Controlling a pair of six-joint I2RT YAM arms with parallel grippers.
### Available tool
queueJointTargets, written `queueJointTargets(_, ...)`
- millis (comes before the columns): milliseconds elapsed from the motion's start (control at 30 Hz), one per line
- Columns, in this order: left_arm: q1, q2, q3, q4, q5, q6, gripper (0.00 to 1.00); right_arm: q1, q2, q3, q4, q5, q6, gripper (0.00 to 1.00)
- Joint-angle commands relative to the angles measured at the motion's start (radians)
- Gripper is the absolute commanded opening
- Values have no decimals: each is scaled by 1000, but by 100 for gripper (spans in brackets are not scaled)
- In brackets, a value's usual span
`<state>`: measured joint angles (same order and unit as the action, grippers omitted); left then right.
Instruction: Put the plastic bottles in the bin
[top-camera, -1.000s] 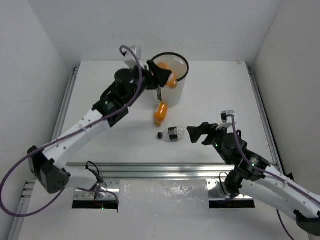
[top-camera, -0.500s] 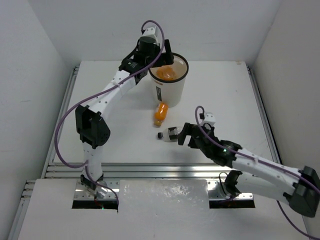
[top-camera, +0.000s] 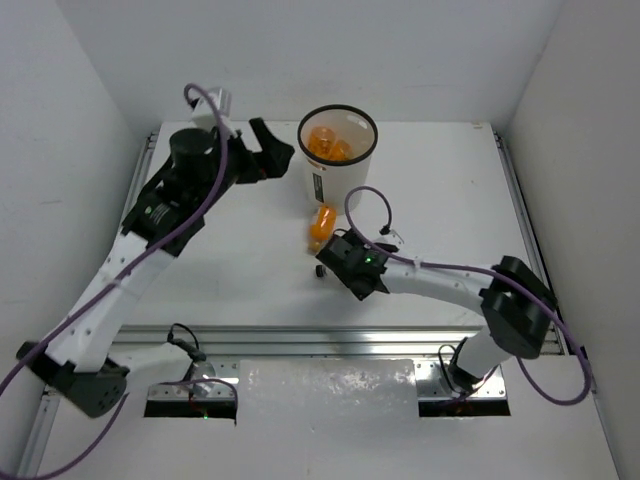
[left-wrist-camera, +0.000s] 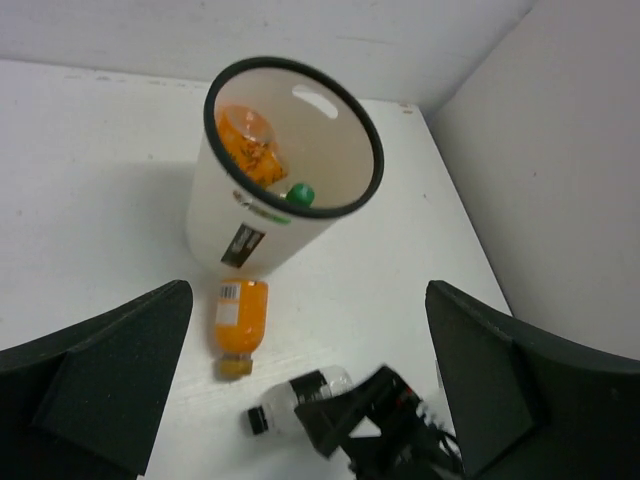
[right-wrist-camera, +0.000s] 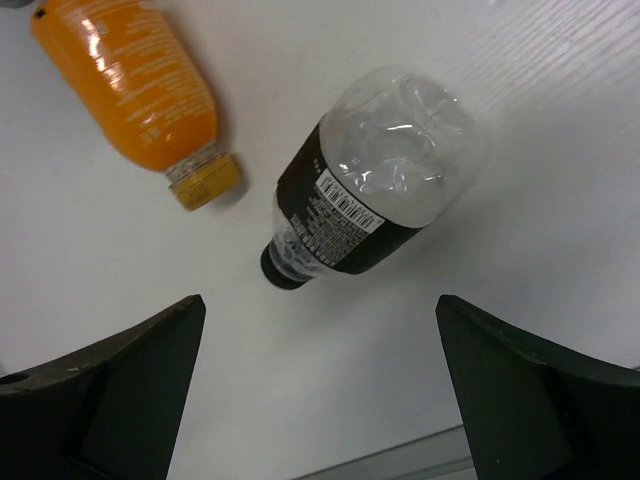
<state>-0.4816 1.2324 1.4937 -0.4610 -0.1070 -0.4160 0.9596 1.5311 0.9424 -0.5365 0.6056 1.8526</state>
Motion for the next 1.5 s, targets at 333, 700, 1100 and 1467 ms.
queueJointTargets(333, 5, -292, -285, -70, -7, 19, 100, -96, 229, 62, -112, 0, 286, 68)
queueJointTargets(700, -29, -324, -556, 207, 473, -56, 100, -125, -494, -573, 1081, -48, -1306, 28)
queueJointTargets(1100, -382, -119, -509, 406, 469, -66, 100, -133, -925, -582, 888, -863, -1707, 21)
queueJointTargets(1467, -393, -44, -438, 378, 374, -46, 45, -131, -917, -547, 902, -946, -1708, 21)
